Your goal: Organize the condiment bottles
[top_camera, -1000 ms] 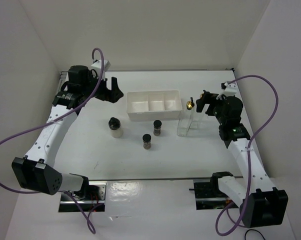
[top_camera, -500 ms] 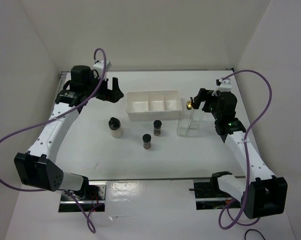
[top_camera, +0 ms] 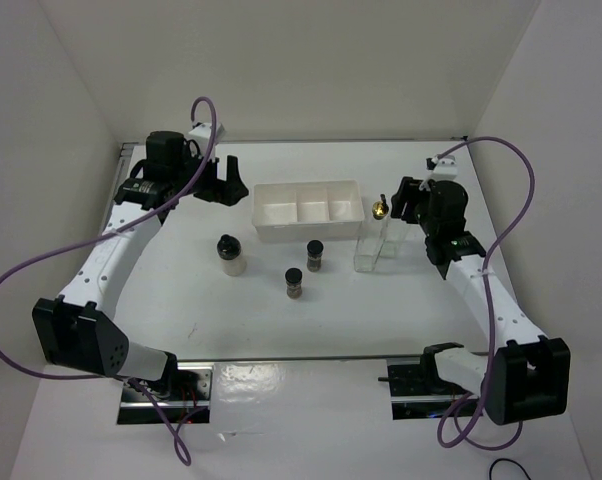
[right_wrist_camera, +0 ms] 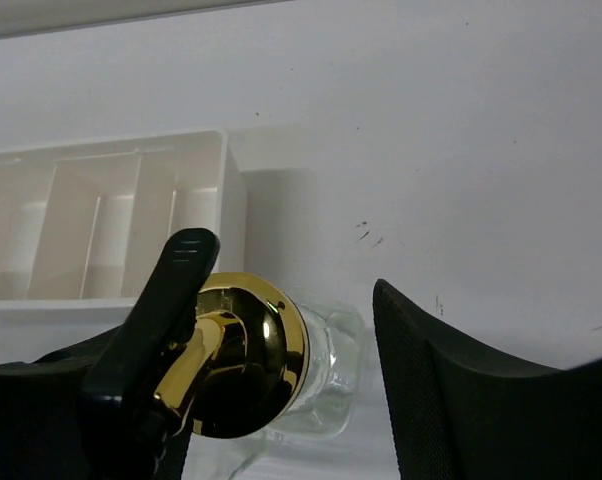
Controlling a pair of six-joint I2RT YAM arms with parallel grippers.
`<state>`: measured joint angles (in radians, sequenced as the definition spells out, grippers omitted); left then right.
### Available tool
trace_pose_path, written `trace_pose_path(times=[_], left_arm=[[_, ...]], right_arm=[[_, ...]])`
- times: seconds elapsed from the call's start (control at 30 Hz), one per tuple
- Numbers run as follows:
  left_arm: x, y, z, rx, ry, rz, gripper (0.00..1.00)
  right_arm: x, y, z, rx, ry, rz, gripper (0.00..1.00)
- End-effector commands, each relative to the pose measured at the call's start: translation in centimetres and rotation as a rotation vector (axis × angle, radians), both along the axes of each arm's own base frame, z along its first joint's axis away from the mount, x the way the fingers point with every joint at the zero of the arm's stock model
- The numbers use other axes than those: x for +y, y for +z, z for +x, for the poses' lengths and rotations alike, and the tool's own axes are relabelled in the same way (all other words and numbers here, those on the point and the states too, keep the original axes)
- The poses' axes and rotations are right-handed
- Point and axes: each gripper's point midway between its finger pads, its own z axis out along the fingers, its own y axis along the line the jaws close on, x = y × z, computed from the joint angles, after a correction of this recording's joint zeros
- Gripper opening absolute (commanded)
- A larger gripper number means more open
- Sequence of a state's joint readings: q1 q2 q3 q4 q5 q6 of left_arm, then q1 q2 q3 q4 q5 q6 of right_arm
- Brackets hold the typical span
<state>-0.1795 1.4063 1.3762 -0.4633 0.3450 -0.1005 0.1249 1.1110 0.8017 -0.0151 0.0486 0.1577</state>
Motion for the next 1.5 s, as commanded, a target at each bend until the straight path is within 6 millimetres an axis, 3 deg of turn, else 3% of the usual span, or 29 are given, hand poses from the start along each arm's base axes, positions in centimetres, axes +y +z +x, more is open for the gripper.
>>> trace_pose_path(times=[0.0, 0.2, 0.37, 0.83, 0.97, 1.07, 1.47], left_arm=[[-0.3, 1.8, 0.7, -0.068, -0.022, 0.008, 1.0], [-0.3, 1.5, 0.9, -0.059, -0.022, 0.009, 1.0], [-0.3, 1.5, 1.1, -0.059, -0.022, 0.009, 1.0], [-0.5, 1.2, 1.2, -0.049, -0.03, 0.006, 1.0], [-0.6, 1.2, 1.1, -0.048, -0.038, 0.001, 1.0], [-0.6, 1.2, 1.1, -0.048, -0.038, 0.001, 1.0], [-0.8, 0.9, 2.0, -0.039, -0.038, 0.003, 1.0]], right_arm=[[0.6, 4.3, 1.5, -0.124, 0.016, -0.008, 0.66], [0.4, 4.3, 1.5, -0.125, 0.008, -0.02, 0.45], [-0.2, 5.4, 1.7, -0.143, -0.026, -0.027, 0.15], [-2.9, 8.3, 1.5, -0.187, -0.143, -0.118, 0.06], [-3.2, 10.3, 1.7, -0.226, -0.148, -0.143, 0.0], [-3.1, 12.4, 2.3, -0.268, -0.15, -0.143, 0.0], [-2.3, 17.1, 6.9, -0.368, -0.106, -0.223, 0.0]])
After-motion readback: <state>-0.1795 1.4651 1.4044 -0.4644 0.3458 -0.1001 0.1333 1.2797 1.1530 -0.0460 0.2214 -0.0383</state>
